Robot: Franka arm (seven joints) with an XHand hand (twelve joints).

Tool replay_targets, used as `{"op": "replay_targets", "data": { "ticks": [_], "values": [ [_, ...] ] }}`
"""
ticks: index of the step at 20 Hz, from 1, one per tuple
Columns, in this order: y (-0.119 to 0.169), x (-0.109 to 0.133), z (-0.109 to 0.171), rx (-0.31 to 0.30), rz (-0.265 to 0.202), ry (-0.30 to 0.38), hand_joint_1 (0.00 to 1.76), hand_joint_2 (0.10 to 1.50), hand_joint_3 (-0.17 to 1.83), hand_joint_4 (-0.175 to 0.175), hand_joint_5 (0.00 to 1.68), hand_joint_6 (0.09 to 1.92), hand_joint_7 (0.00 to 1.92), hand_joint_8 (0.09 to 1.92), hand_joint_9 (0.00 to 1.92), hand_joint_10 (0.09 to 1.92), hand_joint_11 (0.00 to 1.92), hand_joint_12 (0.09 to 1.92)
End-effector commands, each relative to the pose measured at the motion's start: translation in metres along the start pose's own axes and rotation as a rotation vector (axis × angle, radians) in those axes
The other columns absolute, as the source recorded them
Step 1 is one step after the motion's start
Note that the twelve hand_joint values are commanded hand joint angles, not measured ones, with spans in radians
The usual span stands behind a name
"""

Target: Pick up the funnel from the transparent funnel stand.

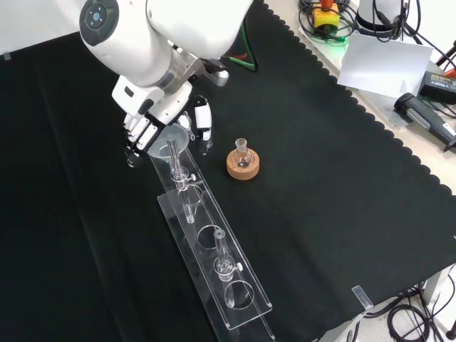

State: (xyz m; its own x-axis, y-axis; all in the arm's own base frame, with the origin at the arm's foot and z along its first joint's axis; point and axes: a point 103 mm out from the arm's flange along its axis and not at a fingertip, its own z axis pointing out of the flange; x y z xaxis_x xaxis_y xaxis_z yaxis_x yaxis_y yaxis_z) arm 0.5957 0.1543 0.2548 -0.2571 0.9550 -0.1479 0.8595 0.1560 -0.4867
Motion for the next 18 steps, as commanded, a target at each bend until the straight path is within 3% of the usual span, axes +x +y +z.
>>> {"op": "replay_targets", "data": {
  "ticks": [1, 4, 12, 18],
  "values": [
    [0.002, 0.004, 0.003, -0.005, 0.004, -0.029, 0.62, 0.74, 0.22, -0.036, 0.20, 0.09, 0.05, 0.70, 0.39, 0.74, 0.37, 1.45],
    [0.000, 0.003, 0.001, -0.038, -0.003, -0.035, 0.63, 0.73, 0.27, -0.033, 0.28, 0.09, 0.10, 0.69, 0.47, 0.70, 0.40, 1.42],
    [-0.009, 0.001, -0.010, -0.137, 0.031, -0.115, 0.70, 0.75, 0.43, -0.041, 0.61, 0.15, 0.34, 0.67, 0.72, 0.53, 0.55, 1.30],
    [-0.024, -0.001, -0.031, -0.179, 0.041, -0.153, 0.75, 0.74, 0.50, -0.041, 0.59, 0.53, 0.41, 0.65, 0.81, 0.45, 0.61, 1.26]
  ]
}}
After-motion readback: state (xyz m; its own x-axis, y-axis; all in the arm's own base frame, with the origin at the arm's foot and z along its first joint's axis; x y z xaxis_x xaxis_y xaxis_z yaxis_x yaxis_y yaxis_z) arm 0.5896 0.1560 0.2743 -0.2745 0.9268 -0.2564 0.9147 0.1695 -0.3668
